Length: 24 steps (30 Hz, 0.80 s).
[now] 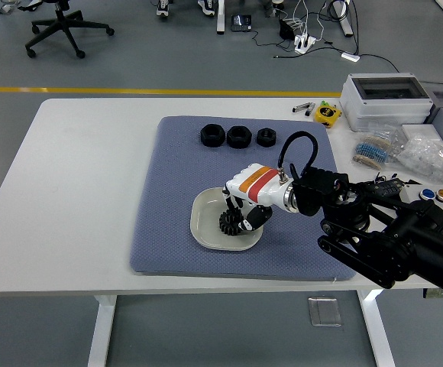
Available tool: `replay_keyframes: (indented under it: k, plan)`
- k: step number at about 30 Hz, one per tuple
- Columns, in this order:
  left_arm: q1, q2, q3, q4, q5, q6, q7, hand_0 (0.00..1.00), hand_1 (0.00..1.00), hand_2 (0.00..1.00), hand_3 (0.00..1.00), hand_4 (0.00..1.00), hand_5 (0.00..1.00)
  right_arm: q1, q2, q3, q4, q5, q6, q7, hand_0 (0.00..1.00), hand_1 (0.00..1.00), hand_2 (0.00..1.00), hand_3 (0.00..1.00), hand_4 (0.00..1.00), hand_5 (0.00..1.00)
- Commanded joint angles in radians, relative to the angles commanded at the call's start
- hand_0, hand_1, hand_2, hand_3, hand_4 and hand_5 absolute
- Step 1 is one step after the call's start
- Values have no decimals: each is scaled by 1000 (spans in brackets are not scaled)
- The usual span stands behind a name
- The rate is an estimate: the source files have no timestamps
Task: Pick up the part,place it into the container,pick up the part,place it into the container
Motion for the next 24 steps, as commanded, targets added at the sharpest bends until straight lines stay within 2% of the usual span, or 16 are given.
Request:
replay_keyframes:
  k: [3, 4, 9, 10, 24]
  plan:
    - [0, 0, 0, 0, 1, 0, 0, 890, 868, 889, 661, 622, 738, 0, 0, 0, -2, 0, -4, 3, 293, 400, 484, 485, 752, 194]
    - [0, 0, -2, 0, 4, 0, 0, 890, 867, 889, 659, 621, 737, 0, 0, 0, -3, -2, -6, 5, 298, 404, 498, 608, 816, 216]
    - [1, 0, -3, 0, 6, 0, 0, 890, 867, 889, 659, 621, 737, 2, 0, 3, -8, -9, -22, 9, 298, 404, 498, 608, 816, 216]
    - [1, 0, -4, 0, 8, 0, 1, 890, 868, 888, 659, 618, 735, 2, 0, 3, -8, -11, -24, 11, 304, 412, 513, 771, 884, 235]
    - [1, 0, -2, 0, 5, 0, 1, 890, 867, 887, 657, 615, 732, 6, -6, 7, -4, -16, -23, 17, 305, 415, 522, 798, 871, 216]
